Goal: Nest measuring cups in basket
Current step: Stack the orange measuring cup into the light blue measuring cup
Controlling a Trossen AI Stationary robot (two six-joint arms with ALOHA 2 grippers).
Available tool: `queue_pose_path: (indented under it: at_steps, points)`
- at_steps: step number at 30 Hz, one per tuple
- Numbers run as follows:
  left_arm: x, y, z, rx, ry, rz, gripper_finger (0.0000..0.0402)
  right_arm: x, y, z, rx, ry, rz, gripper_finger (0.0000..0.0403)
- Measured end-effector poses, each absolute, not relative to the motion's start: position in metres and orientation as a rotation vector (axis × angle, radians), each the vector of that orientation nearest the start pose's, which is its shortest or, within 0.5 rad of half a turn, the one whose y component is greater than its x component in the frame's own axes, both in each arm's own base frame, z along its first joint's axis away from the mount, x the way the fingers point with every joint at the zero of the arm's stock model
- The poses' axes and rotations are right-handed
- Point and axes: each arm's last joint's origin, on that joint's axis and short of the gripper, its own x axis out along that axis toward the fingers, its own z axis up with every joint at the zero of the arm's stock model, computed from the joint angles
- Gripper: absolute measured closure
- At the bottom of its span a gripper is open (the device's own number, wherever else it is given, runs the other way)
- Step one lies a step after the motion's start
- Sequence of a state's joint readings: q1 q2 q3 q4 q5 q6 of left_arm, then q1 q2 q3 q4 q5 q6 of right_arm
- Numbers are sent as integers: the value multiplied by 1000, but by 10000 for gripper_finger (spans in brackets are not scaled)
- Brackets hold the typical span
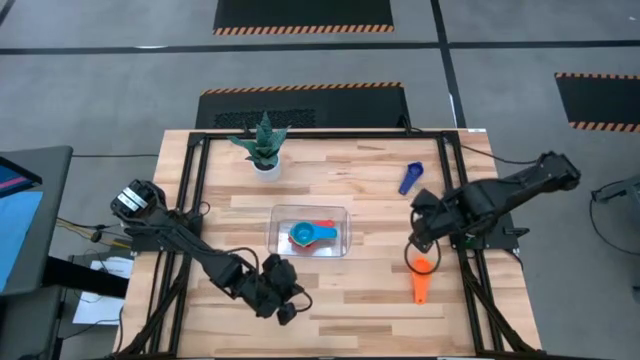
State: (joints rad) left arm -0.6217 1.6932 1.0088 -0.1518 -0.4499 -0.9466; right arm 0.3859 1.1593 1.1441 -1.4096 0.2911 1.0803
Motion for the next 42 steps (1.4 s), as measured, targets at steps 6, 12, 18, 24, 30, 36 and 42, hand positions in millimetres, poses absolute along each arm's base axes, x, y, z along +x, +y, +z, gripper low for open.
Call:
queue_pose_path:
  at_steps: [6,12,18,24,30,36,42]
  points:
    - [296,-182,191,-544,663,200,402,144,70,268,605,1254,-724,305]
    - [302,-177,195,-573,621,197,401,143,88,226,705,1195,-802,305]
    - [300,-181,194,-579,684,116,401,152,110,196,746,1202,-796,309]
    - [295,-189,193,-569,718,64,401,161,129,183,761,1225,-842,357]
    - [290,-197,193,-554,726,37,401,152,145,181,804,1204,-1060,388]
    - [286,-203,193,-538,732,16,402,143,166,174,822,1230,-1180,397]
    - [286,-202,193,-513,731,7,401,140,172,158,796,1208,-1335,398]
